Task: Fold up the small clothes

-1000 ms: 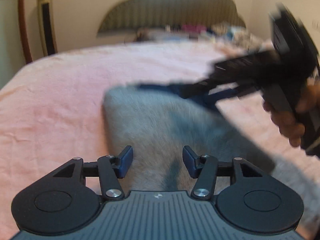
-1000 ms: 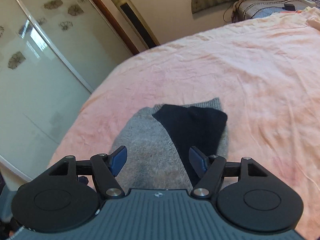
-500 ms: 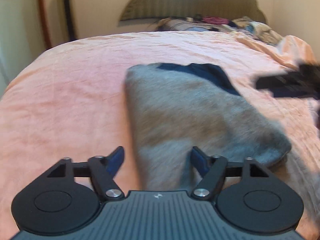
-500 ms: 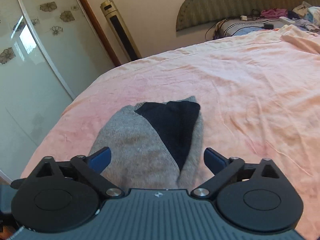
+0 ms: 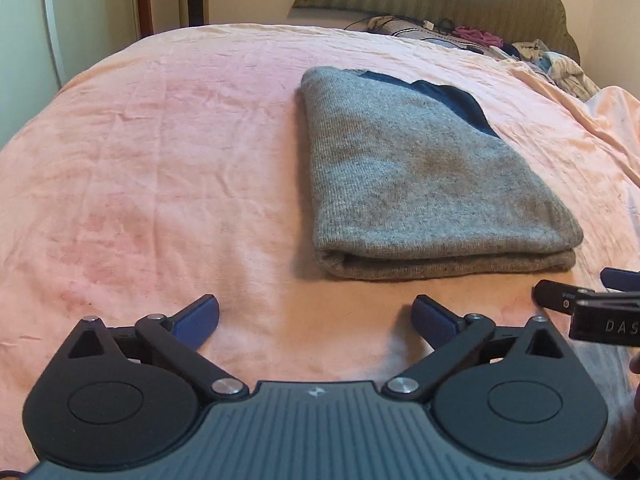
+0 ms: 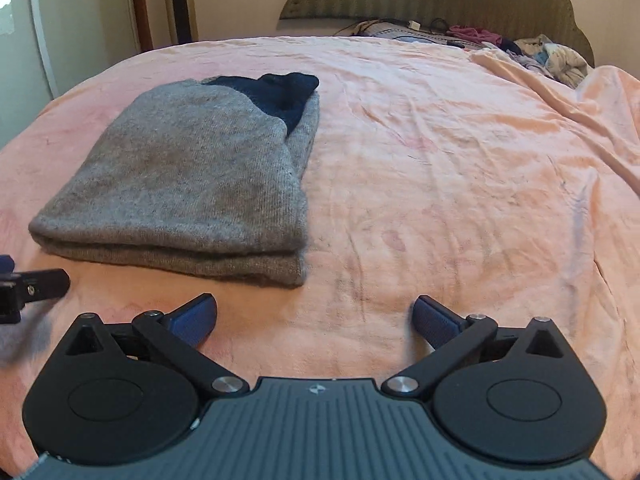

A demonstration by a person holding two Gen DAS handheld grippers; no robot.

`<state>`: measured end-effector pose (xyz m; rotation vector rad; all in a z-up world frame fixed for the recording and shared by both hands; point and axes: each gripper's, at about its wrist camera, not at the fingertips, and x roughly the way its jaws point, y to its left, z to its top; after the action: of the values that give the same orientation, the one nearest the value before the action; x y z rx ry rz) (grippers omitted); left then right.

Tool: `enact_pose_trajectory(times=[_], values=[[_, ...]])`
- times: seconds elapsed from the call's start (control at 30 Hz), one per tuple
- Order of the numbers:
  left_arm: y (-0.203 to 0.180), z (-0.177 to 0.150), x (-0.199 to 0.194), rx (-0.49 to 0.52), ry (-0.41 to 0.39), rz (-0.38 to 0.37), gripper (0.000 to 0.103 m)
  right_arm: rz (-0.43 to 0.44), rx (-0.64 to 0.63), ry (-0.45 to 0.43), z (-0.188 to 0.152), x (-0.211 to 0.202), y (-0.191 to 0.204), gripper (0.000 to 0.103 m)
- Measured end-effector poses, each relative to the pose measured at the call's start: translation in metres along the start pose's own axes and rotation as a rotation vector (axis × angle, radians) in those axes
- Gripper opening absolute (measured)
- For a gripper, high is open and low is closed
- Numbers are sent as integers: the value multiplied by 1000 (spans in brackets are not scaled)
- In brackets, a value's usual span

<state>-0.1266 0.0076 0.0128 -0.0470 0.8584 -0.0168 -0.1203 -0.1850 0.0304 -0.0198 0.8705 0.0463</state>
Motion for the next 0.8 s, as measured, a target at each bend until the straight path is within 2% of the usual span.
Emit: enact_pose_trajectory(times=[0.37, 0.57, 0.8], values=[[-10, 2, 3, 6, 17, 57, 103, -31, 14, -34, -7, -1, 3, 103], [-9, 5, 5, -2, 35, 60, 103, -40, 22, -33, -7, -2, 5, 103], [-10, 1, 4, 8, 11, 64, 103, -42, 27, -24, -6, -2, 5, 103]])
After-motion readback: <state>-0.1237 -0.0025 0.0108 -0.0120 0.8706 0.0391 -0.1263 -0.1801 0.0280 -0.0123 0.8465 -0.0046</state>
